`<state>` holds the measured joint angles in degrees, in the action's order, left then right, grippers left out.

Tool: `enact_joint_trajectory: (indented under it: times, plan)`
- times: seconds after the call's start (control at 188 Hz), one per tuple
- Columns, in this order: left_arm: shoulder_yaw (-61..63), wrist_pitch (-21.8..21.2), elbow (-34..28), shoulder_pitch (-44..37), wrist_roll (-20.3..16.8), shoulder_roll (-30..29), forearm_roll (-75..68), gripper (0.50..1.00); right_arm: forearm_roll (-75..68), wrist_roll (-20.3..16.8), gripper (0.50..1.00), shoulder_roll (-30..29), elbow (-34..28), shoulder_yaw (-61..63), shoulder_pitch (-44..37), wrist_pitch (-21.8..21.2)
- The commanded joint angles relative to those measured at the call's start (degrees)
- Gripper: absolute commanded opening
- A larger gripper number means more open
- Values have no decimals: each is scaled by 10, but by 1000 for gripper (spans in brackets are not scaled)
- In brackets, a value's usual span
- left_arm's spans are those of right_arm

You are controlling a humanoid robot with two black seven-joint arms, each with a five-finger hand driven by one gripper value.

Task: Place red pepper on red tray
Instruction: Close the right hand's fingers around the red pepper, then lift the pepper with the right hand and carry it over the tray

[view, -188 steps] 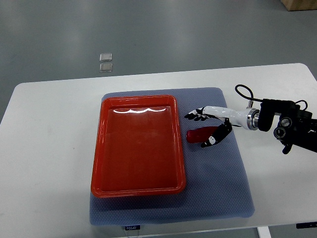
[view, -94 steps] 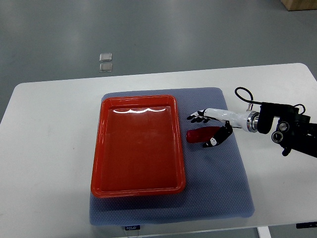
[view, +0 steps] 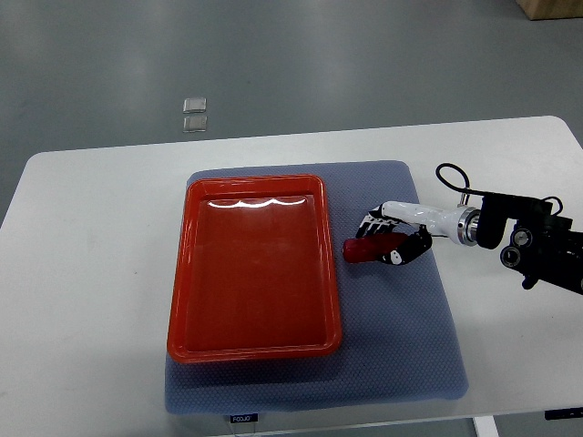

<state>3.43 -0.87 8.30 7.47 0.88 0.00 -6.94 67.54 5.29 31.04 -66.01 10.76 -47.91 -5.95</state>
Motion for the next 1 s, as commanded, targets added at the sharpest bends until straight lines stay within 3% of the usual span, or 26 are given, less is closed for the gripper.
enact_joint_trajectory:
  times: [0.0,0.08,0.265,0.626,0.796,0.992]
  plan:
    - [0,0,0,0,0,0,0,1000,1,1,539,1,5,-3,-1,0]
    - [0,0,0,0,0,0,0,1000,1,1,500,3,5,-2,-3,0]
    - [0,0,0,0,0,0,0,1000,0,1,500,17,4,0,-14,-6]
    - [-1,1,0,0,0,0,0,1000,-22,2,500,57,-16,0,-133,-42]
    - [-1,0,0,0,0,0,0,1000,-34,0,500,37,-17,-17,-167,-49]
    - [0,1,0,0,0,0,0,1000,-51,1,500,-59,12,-82,-221,-47]
